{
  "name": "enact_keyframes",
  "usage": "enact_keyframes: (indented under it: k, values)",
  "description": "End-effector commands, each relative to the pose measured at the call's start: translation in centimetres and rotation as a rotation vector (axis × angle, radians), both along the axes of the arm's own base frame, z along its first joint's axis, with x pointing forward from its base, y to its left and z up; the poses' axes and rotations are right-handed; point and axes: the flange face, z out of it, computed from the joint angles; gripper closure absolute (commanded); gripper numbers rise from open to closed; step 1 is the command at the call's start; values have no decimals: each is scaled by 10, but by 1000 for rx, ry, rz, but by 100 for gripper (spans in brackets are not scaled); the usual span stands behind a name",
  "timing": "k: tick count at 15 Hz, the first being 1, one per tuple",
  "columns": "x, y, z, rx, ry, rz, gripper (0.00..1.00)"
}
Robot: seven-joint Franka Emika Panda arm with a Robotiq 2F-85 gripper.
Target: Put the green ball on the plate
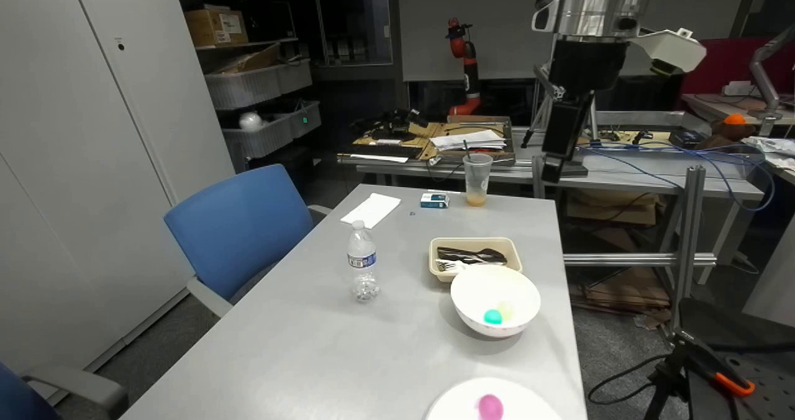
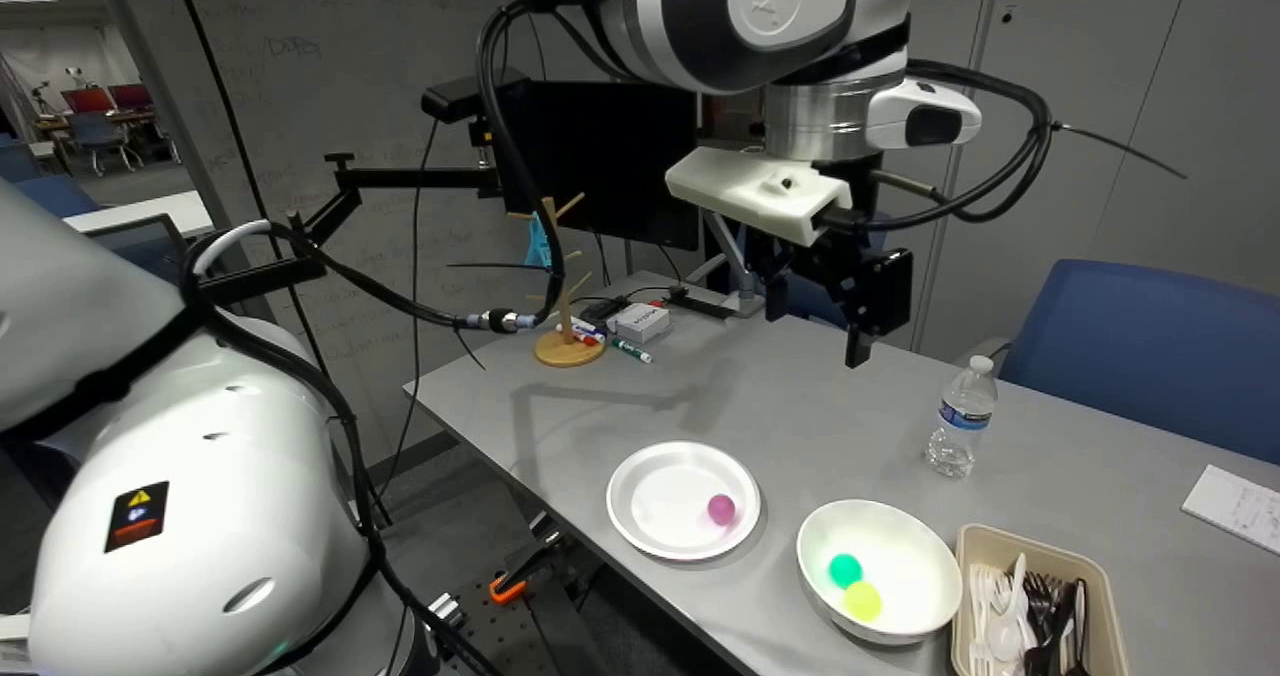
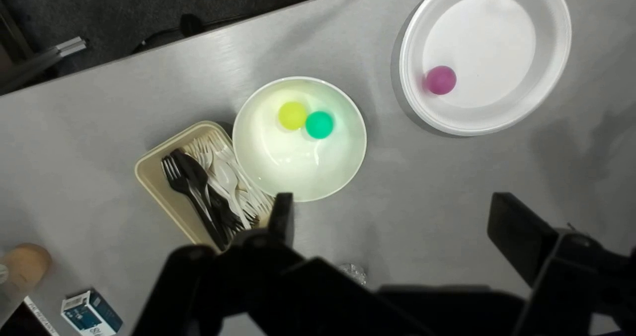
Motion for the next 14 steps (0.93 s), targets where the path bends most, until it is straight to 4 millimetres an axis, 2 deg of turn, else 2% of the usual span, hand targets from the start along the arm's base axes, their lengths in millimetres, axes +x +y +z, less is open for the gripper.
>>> enact_keyframes:
  k: [1, 2, 4, 5, 6, 8, 14]
  values:
    - [43, 2, 39, 7, 9, -56, 0]
    - [49, 2, 40, 10, 8, -75, 0]
    - [67, 4, 64, 19, 14, -120, 0]
    - [38, 0, 46, 5, -18, -83, 0]
    - [48, 2, 57, 6, -15, -96, 0]
    - [60, 2, 62, 6, -7, -105, 0]
    - [65, 2, 58, 6, 4, -108, 0]
